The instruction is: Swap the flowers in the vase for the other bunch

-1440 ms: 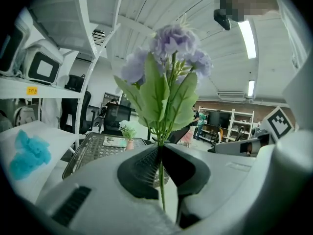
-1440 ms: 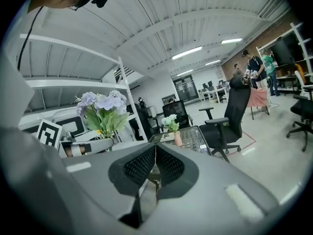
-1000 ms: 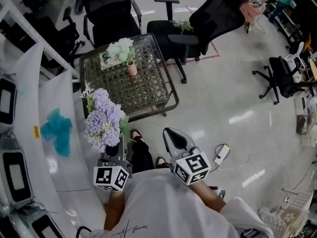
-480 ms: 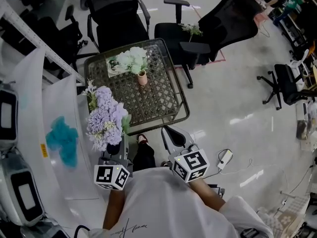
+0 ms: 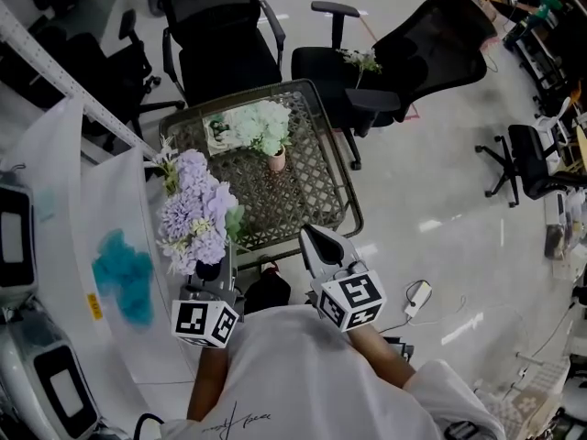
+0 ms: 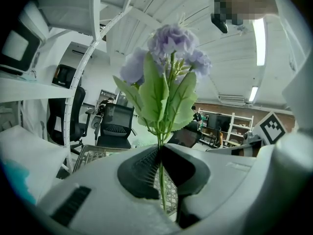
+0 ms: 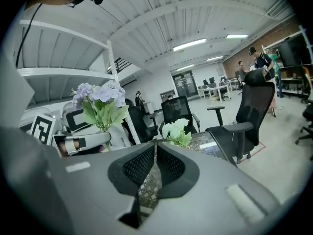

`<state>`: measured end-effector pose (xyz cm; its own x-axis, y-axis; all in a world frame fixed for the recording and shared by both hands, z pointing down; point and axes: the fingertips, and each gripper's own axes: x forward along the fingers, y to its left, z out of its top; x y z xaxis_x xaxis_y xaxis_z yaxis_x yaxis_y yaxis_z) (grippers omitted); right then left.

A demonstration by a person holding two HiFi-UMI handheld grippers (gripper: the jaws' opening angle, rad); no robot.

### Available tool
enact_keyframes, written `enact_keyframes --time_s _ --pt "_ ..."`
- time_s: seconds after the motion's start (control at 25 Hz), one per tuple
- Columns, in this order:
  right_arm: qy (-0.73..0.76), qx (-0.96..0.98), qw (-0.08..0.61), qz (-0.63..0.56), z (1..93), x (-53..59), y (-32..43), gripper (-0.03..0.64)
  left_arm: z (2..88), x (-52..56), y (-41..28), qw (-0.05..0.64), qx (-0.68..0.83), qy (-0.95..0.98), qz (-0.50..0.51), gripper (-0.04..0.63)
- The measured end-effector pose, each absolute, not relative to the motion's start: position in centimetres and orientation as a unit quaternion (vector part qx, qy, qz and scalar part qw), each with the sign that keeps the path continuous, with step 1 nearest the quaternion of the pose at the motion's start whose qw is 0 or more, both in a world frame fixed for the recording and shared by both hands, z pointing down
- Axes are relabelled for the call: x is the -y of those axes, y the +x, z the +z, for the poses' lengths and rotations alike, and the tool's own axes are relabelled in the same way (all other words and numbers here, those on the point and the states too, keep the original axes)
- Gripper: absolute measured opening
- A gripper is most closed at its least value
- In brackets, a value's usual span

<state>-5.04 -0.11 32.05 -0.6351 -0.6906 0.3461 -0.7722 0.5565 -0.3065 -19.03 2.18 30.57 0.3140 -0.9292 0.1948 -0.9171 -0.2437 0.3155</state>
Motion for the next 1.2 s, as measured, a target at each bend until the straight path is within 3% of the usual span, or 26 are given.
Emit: enact_keyframes --time_s 0.4,1.2 --pt "0.415 0.88 0.094 0.209 32.0 2.9 -9.3 0.046 30.5 0.4 -23.5 0.181 0.582 0.792 -0.033 0.02" --pt "0.419 0.882 0.098 0.192 34.8 5.0 -9.4 0.038 32.6 1.8 -23.9 0.193 0.594 0.779 -0.054 0.02"
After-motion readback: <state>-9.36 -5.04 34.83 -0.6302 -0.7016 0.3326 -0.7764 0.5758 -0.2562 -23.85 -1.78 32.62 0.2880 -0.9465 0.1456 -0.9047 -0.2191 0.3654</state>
